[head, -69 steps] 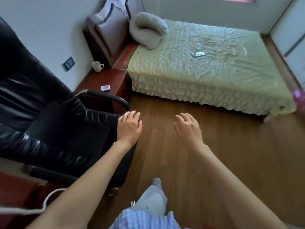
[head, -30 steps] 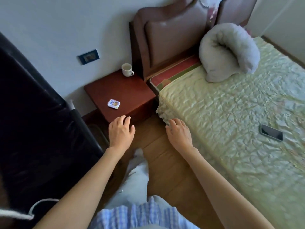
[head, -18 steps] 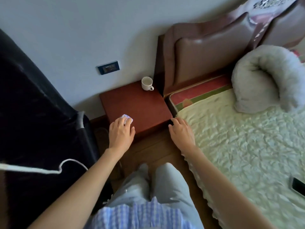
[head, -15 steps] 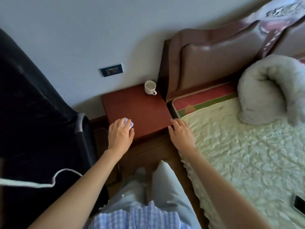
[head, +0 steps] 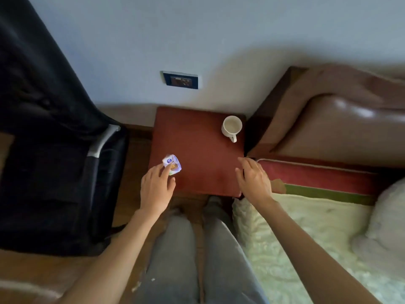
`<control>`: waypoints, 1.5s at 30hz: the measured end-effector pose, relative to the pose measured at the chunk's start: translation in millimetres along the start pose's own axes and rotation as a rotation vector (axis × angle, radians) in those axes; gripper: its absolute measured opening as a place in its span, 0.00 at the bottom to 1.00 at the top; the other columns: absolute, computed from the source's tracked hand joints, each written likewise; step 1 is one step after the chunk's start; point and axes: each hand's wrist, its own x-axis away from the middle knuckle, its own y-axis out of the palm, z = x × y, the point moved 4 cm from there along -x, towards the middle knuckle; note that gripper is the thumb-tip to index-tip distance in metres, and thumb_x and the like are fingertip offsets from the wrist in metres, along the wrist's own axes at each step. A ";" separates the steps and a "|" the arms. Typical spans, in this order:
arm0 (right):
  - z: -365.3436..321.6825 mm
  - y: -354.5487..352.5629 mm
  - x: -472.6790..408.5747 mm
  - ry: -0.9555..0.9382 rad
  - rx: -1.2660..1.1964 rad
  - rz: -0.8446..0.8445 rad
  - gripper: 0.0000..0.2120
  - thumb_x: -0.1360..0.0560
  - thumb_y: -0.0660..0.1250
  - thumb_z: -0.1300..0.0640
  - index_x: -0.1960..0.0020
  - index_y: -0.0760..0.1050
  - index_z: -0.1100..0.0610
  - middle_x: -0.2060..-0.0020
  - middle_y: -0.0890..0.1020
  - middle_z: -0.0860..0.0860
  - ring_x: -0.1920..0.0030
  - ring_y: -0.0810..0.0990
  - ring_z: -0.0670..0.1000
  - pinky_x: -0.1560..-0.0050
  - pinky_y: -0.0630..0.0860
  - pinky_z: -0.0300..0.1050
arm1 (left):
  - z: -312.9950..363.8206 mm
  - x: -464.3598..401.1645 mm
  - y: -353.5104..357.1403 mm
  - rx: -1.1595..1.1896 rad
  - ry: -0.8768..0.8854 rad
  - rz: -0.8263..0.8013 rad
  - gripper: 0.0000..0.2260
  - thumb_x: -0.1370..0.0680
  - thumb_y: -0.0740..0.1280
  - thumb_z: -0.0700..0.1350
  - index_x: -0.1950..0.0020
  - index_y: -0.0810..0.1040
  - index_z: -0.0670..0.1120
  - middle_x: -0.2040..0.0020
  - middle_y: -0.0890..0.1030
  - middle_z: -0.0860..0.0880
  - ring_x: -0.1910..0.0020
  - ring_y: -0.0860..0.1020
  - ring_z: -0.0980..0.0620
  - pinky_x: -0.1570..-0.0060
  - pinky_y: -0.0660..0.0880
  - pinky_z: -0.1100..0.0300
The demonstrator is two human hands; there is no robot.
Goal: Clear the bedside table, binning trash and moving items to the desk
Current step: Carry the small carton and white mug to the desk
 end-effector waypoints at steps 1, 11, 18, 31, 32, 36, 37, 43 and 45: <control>5.8 3.9 -8.7 -0.002 -0.001 -0.015 0.17 0.23 0.63 0.57 0.36 0.73 0.61 0.39 0.77 0.57 0.39 0.74 0.60 0.38 0.71 0.54 | -0.6 -1.8 8.5 0.008 -0.027 -0.011 0.17 0.26 0.69 0.44 0.38 0.76 0.42 0.42 0.79 0.40 0.42 0.77 0.40 0.46 0.74 0.46; 45.0 67.4 -77.3 0.027 -0.087 -0.068 0.25 0.23 0.63 0.53 0.28 0.63 0.58 0.31 0.69 0.56 0.33 0.70 0.58 0.42 0.74 0.55 | -27.4 -55.4 107.7 0.042 -0.092 -0.073 0.23 0.26 0.70 0.45 0.33 0.71 0.43 0.38 0.75 0.38 0.42 0.75 0.38 0.47 0.76 0.44; 59.4 107.8 -105.5 0.063 -0.127 0.042 0.25 0.23 0.64 0.54 0.29 0.63 0.59 0.32 0.70 0.57 0.35 0.72 0.58 0.45 0.73 0.52 | -75.4 -89.5 165.7 0.005 -0.291 -0.063 0.31 0.26 0.69 0.51 0.28 0.63 0.41 0.31 0.68 0.36 0.32 0.66 0.36 0.37 0.69 0.41; 71.4 130.0 -125.9 0.205 -0.223 0.112 0.26 0.24 0.65 0.54 0.28 0.63 0.58 0.34 0.72 0.57 0.38 0.74 0.56 0.48 0.70 0.47 | -80.7 -101.0 192.1 0.215 -0.202 0.046 0.30 0.32 0.76 0.43 0.33 0.70 0.40 0.39 0.74 0.40 0.41 0.73 0.40 0.44 0.73 0.46; 71.1 131.4 -127.7 0.205 -0.228 0.111 0.25 0.24 0.65 0.55 0.29 0.64 0.58 0.36 0.73 0.57 0.39 0.74 0.56 0.49 0.69 0.46 | -80.8 -100.0 191.7 0.239 -0.207 0.063 0.30 0.33 0.77 0.43 0.34 0.71 0.41 0.40 0.74 0.40 0.42 0.73 0.41 0.46 0.74 0.47; 71.8 137.6 -136.0 0.236 -0.282 0.126 0.24 0.24 0.65 0.55 0.31 0.66 0.59 0.38 0.74 0.57 0.40 0.75 0.56 0.48 0.71 0.47 | -78.4 -95.6 189.7 0.374 -0.270 0.139 0.28 0.35 0.78 0.42 0.37 0.74 0.43 0.41 0.73 0.42 0.43 0.74 0.44 0.55 0.77 0.51; 72.2 139.9 -138.2 0.248 -0.294 0.136 0.24 0.24 0.65 0.55 0.31 0.66 0.59 0.38 0.75 0.56 0.41 0.76 0.56 0.47 0.73 0.49 | -77.8 -94.7 189.3 0.391 -0.287 0.152 0.28 0.35 0.78 0.42 0.37 0.74 0.44 0.41 0.73 0.42 0.43 0.73 0.45 0.55 0.77 0.52; 79.0 150.1 -157.4 0.267 -0.294 0.190 0.16 0.25 0.66 0.55 0.39 0.73 0.60 0.47 0.80 0.55 0.49 0.79 0.55 0.53 0.75 0.49 | -76.2 -87.9 189.0 0.582 -0.393 0.236 0.24 0.36 0.77 0.38 0.42 0.78 0.44 0.45 0.74 0.43 0.52 0.73 0.54 0.55 0.71 0.62; 83.8 149.5 -163.3 0.274 -0.247 0.211 0.11 0.24 0.65 0.55 0.46 0.76 0.60 0.53 0.81 0.54 0.52 0.80 0.54 0.58 0.71 0.44 | -75.8 -87.5 186.8 0.615 -0.392 0.258 0.22 0.36 0.77 0.37 0.43 0.79 0.44 0.47 0.74 0.44 0.57 0.72 0.56 0.57 0.72 0.61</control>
